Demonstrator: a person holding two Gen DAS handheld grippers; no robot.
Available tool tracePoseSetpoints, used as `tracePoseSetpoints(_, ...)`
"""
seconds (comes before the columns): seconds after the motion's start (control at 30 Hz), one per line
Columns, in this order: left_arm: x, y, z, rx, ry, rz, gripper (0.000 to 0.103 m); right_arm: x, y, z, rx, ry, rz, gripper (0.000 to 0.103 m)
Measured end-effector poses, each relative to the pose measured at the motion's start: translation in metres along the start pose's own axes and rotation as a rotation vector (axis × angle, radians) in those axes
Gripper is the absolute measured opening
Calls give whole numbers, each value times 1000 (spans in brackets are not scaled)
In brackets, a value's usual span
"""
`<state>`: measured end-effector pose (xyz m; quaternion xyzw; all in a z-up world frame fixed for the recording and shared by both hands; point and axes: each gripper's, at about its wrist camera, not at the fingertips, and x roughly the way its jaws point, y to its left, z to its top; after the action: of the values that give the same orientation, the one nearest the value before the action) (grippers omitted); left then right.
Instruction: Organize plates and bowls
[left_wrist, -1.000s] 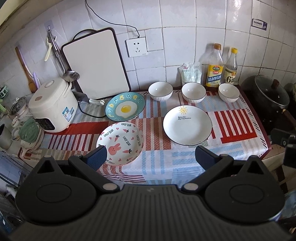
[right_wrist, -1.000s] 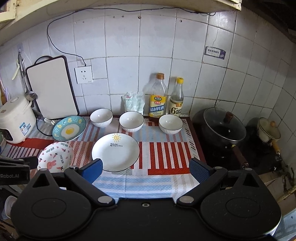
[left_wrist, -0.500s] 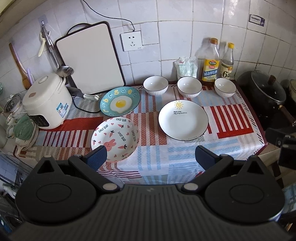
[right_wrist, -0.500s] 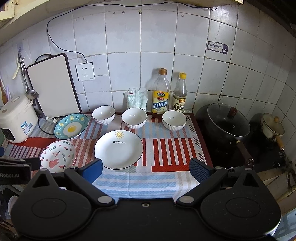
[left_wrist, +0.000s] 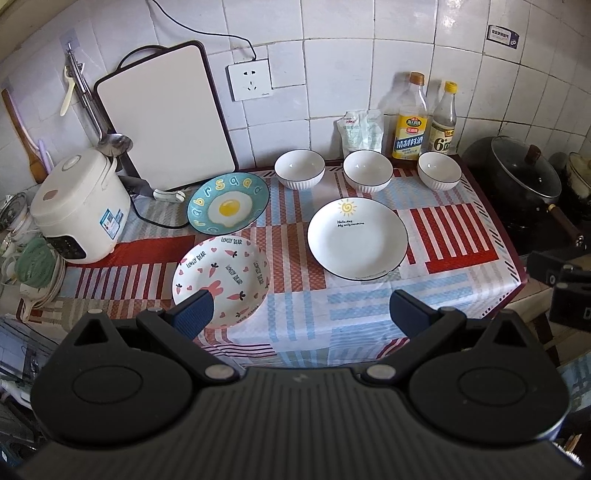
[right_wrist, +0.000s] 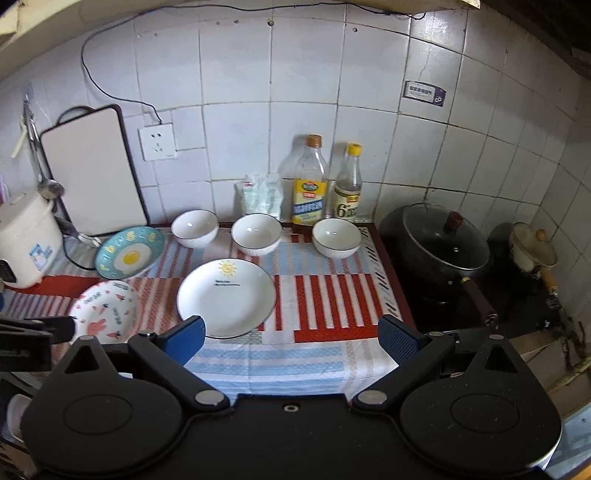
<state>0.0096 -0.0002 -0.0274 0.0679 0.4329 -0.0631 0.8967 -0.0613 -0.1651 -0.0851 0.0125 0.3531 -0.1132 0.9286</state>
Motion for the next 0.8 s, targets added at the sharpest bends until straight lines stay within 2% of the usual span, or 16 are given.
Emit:
tracePoseSetpoints(0.23,5,11,4,-19,8,-15,103,7,1,4,4,11,-4,101)
tracePoseSetpoints(0.33,10,14,4,-14,-1,6,103,13,3,4,-14,20,-7,101)
tracePoseSetpoints(0.4,10,16,4,-5,-25,22,100,18,3,3,-23,24,-16,101)
tracePoseSetpoints(0.53,-4,21,7,3,-130,38,100,23,-1,5,-18,11,8,101)
tracePoseSetpoints(0.67,-2,19,15,18,-200,44,100,27,-7,3,-27,-88,48,101)
tracePoseSetpoints(0.8,23,15,20,14,-219,22,100,62,-15,9,-24,-50,41,101)
